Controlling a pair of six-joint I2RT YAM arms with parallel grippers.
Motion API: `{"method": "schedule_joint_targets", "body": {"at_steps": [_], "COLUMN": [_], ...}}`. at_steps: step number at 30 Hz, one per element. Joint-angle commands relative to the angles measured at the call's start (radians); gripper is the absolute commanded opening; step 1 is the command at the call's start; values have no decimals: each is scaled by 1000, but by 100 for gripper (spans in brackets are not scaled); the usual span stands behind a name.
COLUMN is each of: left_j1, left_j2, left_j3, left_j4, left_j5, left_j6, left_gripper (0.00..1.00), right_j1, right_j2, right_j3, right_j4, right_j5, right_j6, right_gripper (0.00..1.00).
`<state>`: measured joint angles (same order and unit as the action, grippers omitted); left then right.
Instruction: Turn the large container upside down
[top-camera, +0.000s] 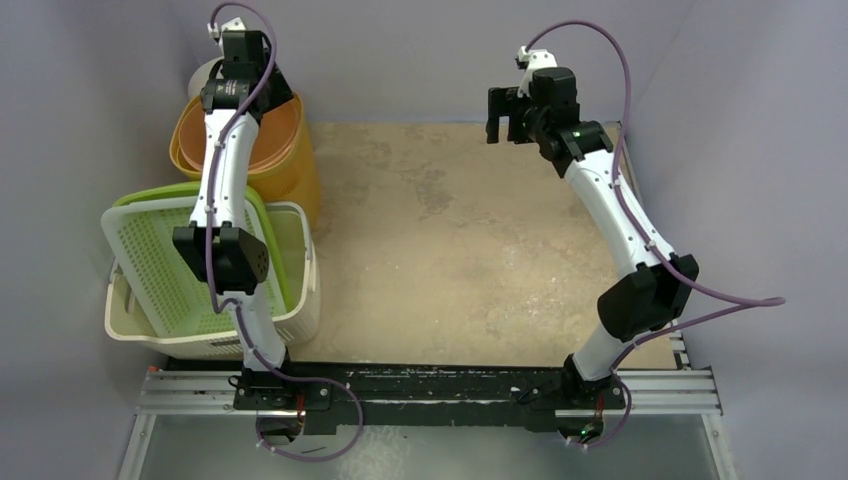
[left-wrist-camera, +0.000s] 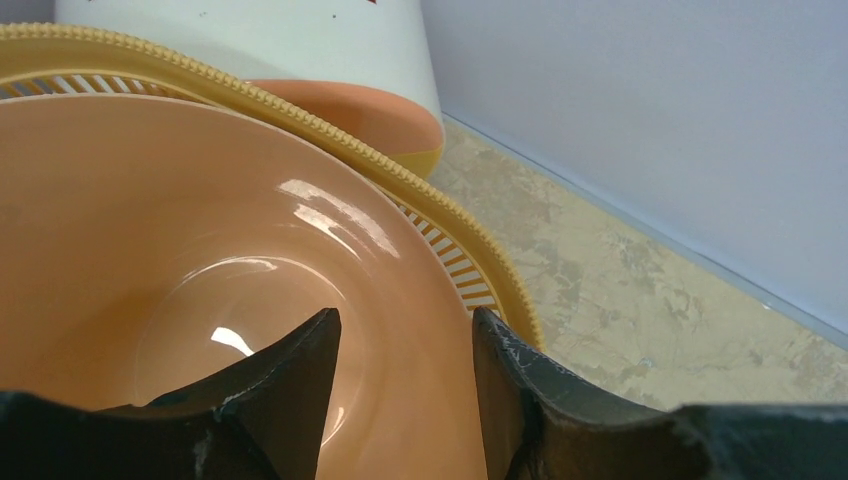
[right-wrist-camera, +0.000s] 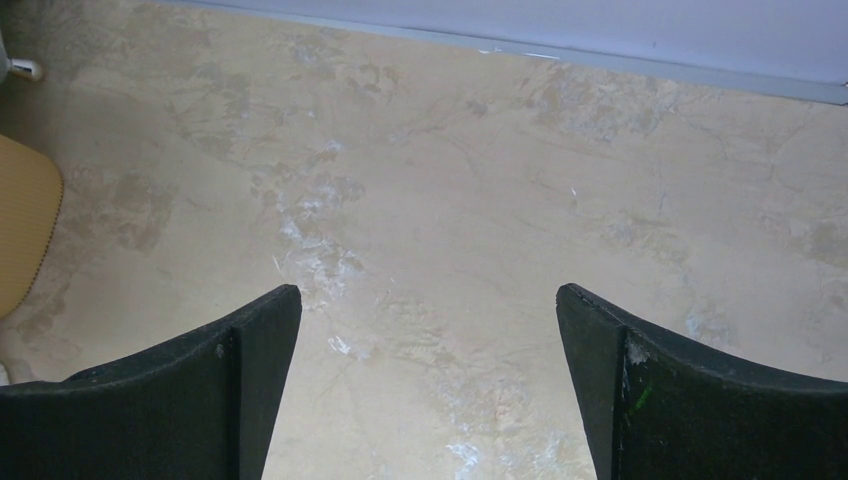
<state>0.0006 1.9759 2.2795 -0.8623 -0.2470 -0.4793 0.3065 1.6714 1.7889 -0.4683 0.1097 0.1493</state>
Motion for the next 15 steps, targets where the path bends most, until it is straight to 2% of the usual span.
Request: {"method": "schedule_joint_targets", "body": {"at_steps": [1,15], "left_j1": [-14,-27], "left_j2": [19,3], "left_j3": [50,-17], "left_j4": [31,13], "left_j5": [23,27], "left_j6": [-26,29], "left_gripper": [49,46], "right_j1": [-3,-4], "right_j2": [-6,17], "right_j3": [-8,-15], "right_j4": [15,15], "right_j5": [3,1], "right_j6": [-20,-21], "right_gripper": [100,100]}}
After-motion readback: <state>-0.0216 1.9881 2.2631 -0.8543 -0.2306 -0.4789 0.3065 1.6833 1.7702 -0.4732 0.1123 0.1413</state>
